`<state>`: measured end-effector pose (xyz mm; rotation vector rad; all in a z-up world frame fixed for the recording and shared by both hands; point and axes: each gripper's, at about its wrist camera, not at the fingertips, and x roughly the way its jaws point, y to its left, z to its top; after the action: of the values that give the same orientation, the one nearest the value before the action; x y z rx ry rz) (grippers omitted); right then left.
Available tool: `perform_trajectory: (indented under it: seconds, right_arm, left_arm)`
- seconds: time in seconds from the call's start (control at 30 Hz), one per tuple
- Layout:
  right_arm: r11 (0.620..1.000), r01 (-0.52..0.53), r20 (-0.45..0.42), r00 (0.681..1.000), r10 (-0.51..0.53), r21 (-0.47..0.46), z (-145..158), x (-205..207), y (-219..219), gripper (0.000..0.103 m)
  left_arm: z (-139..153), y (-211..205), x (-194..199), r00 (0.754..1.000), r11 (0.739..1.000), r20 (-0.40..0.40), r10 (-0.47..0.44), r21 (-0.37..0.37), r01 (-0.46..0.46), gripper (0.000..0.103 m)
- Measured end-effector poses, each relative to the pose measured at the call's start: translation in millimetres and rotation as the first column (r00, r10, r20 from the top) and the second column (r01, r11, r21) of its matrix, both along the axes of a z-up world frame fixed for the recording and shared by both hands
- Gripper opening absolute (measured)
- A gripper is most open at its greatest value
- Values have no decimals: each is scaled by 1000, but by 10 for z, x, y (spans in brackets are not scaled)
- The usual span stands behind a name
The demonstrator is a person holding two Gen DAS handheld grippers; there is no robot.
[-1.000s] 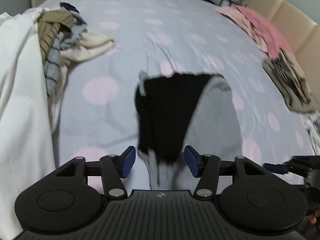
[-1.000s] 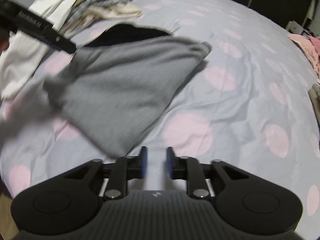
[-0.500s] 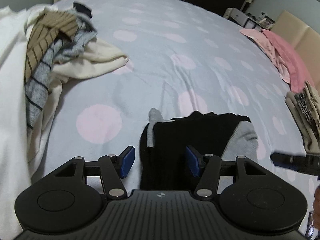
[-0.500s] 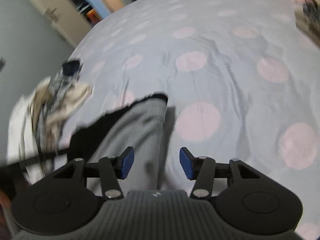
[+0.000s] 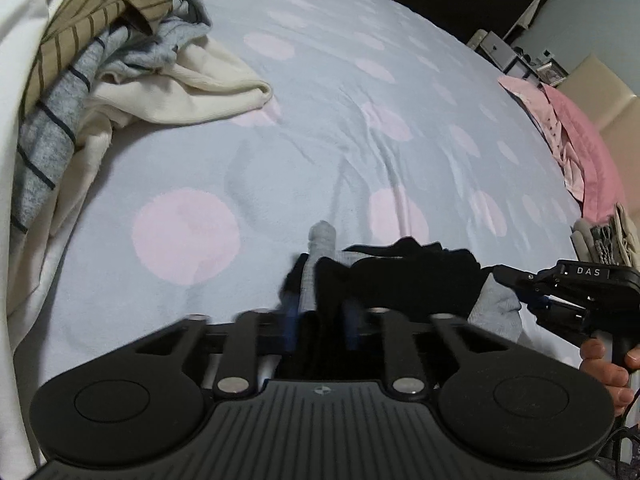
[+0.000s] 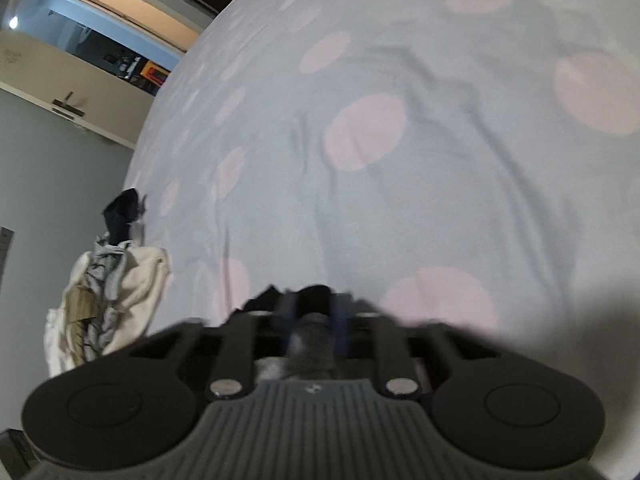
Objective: Fold clothes
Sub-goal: 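Grasp the folded shirt with both grippers and lift it off the sheet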
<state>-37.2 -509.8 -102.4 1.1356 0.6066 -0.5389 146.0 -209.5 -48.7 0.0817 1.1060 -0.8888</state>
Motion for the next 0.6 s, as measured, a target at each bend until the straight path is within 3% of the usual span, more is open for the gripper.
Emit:
perform_trajectory:
  seconds: [0.2, 0.3, 0.37, 0.4, 0.43, 0.47, 0.5, 0.53, 0.6]
  right_arm:
    - [991, -4, 31, 999, 8, -136, 256, 63, -23, 8]
    - [981, -33, -2, 999, 33, -193, 249, 112, 13, 9]
    - [978, -39, -20, 999, 35, -206, 216, 117, 49, 17]
    - [978, -26, -27, 999, 21, -209, 213, 114, 64, 29]
    - [978, -19, -27, 1000, 14, -209, 218, 87, 78, 49]
    - [978, -24, -15, 1000, 21, -205, 227, 65, 94, 55]
    - [979, -29, -3, 1000, 29, -202, 236, 43, 109, 56]
    - [979, -45, -8, 999, 44, -197, 249, 32, 126, 57]
    - [979, -68, -18, 998, 66, -192, 264, 1, 162, 60]
  left_arm:
    - [94, 57, 19, 999, 1000, 48, 2, -23, -1, 8]
    - [72, 74, 63, 998, 1000, 56, 22, -7, -22, 9]
    - [70, 92, 101, 998, 999, 36, 44, -4, -44, 20]
    - [88, 119, 115, 998, 998, 22, 55, -17, -54, 24]
    - [116, 146, 123, 998, 998, 17, 63, -32, -62, 28]
    - [153, 174, 125, 998, 997, 21, 66, -45, -65, 39]
    - [188, 200, 125, 997, 996, 25, 67, -56, -65, 57]
    - [214, 224, 123, 998, 996, 27, 61, -65, -59, 62]
    - [212, 255, 118, 999, 997, 5, 43, -71, -42, 64]
